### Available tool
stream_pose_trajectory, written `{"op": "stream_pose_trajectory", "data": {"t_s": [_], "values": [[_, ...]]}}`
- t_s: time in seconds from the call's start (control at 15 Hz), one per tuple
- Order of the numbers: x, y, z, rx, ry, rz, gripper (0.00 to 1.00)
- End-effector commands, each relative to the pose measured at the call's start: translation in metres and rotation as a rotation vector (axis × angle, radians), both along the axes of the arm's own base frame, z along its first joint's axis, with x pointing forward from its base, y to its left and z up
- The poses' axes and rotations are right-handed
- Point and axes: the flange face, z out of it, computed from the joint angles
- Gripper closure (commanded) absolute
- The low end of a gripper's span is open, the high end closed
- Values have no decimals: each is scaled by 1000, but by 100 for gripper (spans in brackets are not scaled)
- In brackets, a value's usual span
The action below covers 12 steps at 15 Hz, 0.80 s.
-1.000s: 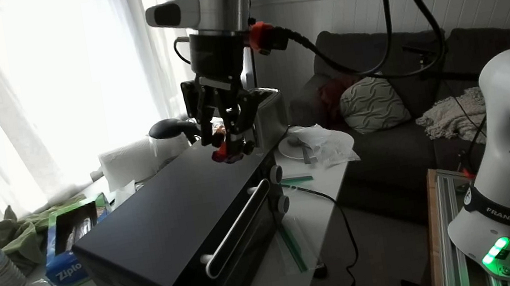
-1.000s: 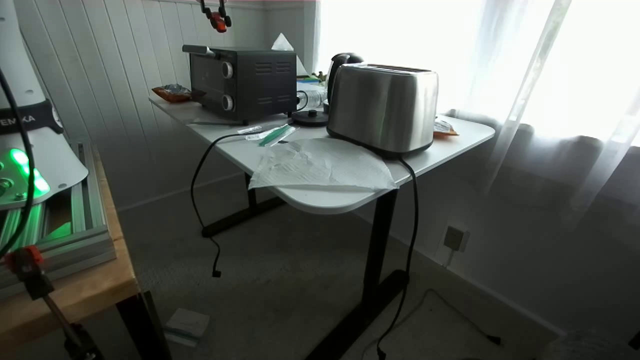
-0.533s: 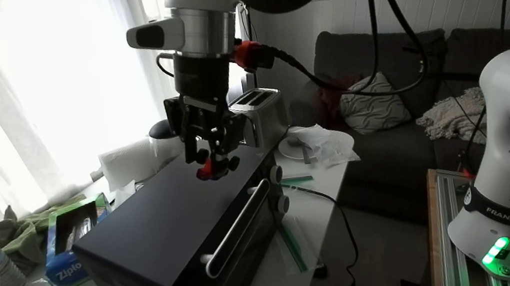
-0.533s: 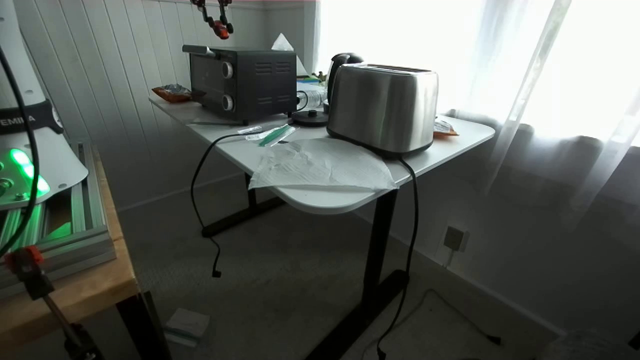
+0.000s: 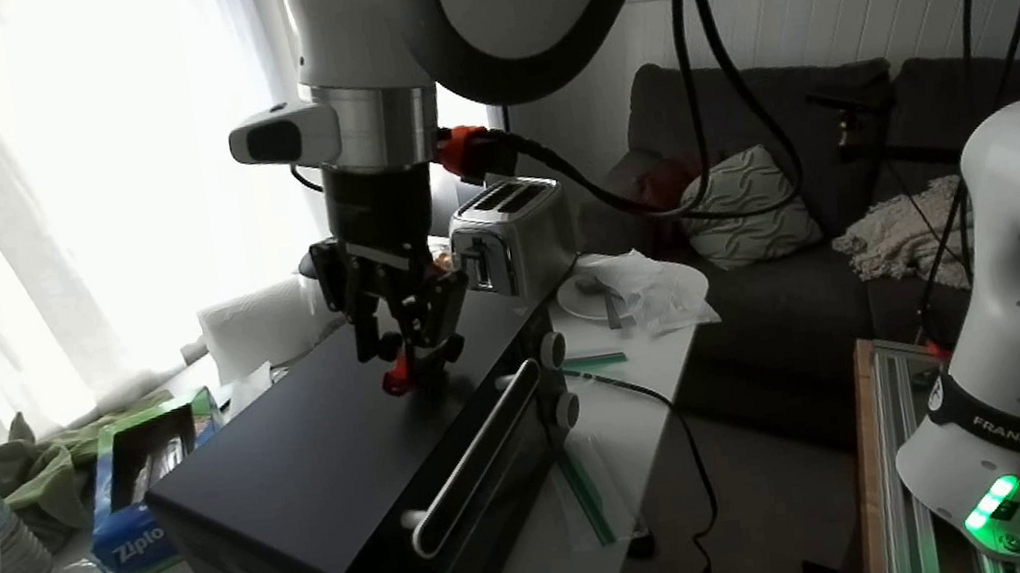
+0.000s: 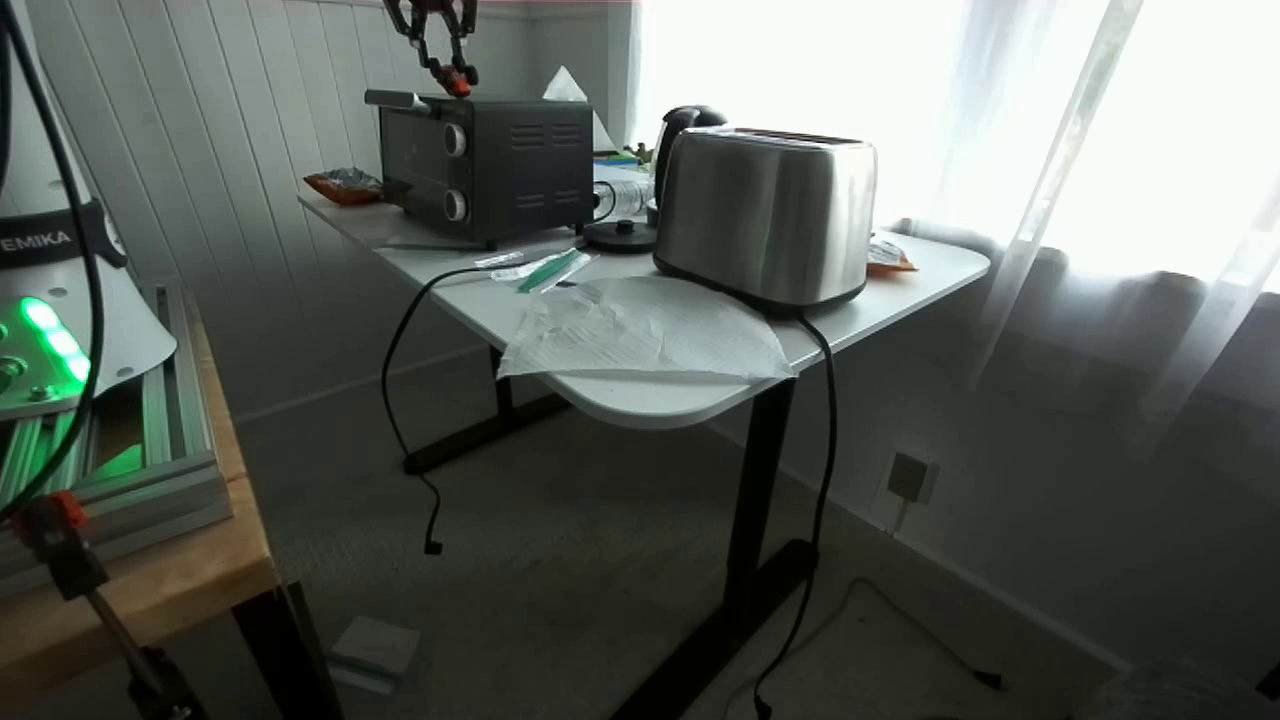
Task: Pick up the toy monster truck and place it upside down on the black oven
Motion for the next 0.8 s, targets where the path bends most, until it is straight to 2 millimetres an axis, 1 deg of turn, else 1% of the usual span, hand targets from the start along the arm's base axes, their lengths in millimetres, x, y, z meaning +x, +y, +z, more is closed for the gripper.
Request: {"op": "stream_pose_trajectory", "data": {"t_s": [0.0, 0.07, 0.13, 0.2, 0.27, 0.4, 0.6, 0.73], "values": [[11, 11, -5, -18, -3, 9, 72], [13, 13, -7, -17, 1, 8, 72], [14, 15, -8, -16, 3, 6, 38], [15, 16, -8, -17, 1, 6, 20], [16, 17, -7, -15, 0, 5, 14], [18, 16, -2, -9, -8, 1, 1], [19, 9, 10, 0, -18, -19, 0], [20, -1, 24, 10, -9, -76, 0]]}}
